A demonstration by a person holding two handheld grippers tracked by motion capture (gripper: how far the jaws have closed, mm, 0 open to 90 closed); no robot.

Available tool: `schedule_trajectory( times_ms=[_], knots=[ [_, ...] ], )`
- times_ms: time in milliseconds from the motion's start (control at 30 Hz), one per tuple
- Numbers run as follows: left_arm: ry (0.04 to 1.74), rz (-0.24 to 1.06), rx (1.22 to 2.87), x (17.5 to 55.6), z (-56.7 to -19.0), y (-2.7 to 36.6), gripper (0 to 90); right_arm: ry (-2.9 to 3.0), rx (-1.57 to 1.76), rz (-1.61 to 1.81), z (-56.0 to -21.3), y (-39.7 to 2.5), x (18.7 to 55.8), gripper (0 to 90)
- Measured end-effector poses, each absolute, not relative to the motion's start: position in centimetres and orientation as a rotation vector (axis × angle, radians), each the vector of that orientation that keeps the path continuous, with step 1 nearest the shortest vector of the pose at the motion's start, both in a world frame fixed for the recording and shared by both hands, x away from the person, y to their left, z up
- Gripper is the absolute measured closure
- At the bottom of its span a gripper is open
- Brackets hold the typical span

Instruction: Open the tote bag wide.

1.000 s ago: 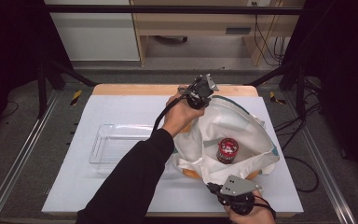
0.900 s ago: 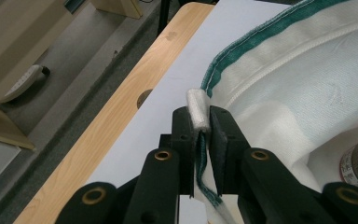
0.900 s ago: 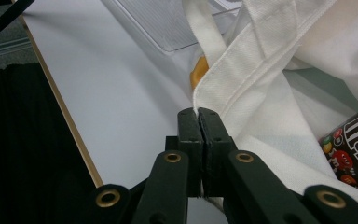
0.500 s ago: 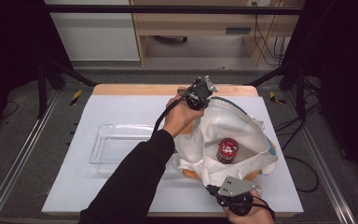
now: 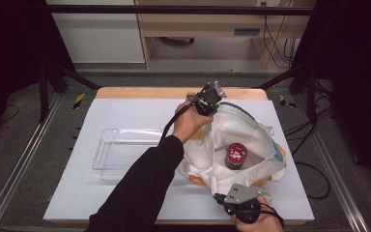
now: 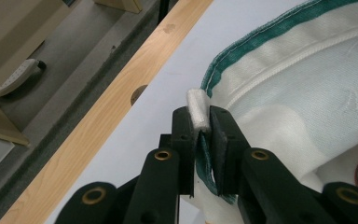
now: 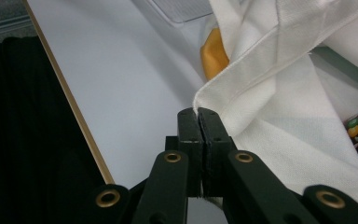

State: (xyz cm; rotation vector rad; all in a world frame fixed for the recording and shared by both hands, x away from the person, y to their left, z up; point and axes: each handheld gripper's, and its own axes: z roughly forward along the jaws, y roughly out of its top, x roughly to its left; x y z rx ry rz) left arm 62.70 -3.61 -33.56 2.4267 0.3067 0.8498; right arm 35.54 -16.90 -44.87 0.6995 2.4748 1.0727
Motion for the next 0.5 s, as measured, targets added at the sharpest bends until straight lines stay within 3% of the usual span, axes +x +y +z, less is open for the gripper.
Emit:
schedule_trajectory(
  times_ms=[500],
  knots=[
    [0.286,0.83,2.448,63.0,-35.1,-3.9,80.9,2.492,0.724,1.051,-45.3,-16.9,35.7,89.2]
  ],
)
